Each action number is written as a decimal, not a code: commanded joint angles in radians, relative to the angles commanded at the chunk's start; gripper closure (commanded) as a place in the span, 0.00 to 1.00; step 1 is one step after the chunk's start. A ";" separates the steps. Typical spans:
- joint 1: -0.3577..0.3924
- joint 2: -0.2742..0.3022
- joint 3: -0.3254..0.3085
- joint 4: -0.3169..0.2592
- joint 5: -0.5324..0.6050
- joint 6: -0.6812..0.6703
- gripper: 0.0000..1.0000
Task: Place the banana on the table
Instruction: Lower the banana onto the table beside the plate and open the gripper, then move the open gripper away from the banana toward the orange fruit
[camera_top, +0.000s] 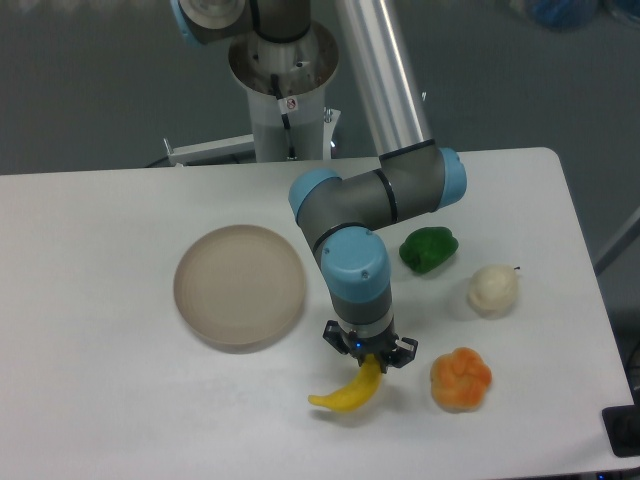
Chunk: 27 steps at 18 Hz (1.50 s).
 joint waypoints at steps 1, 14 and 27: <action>0.000 -0.006 0.000 0.000 0.000 0.002 0.66; -0.002 -0.015 -0.002 0.012 0.008 0.017 0.66; -0.003 -0.018 -0.002 0.014 0.011 0.031 0.62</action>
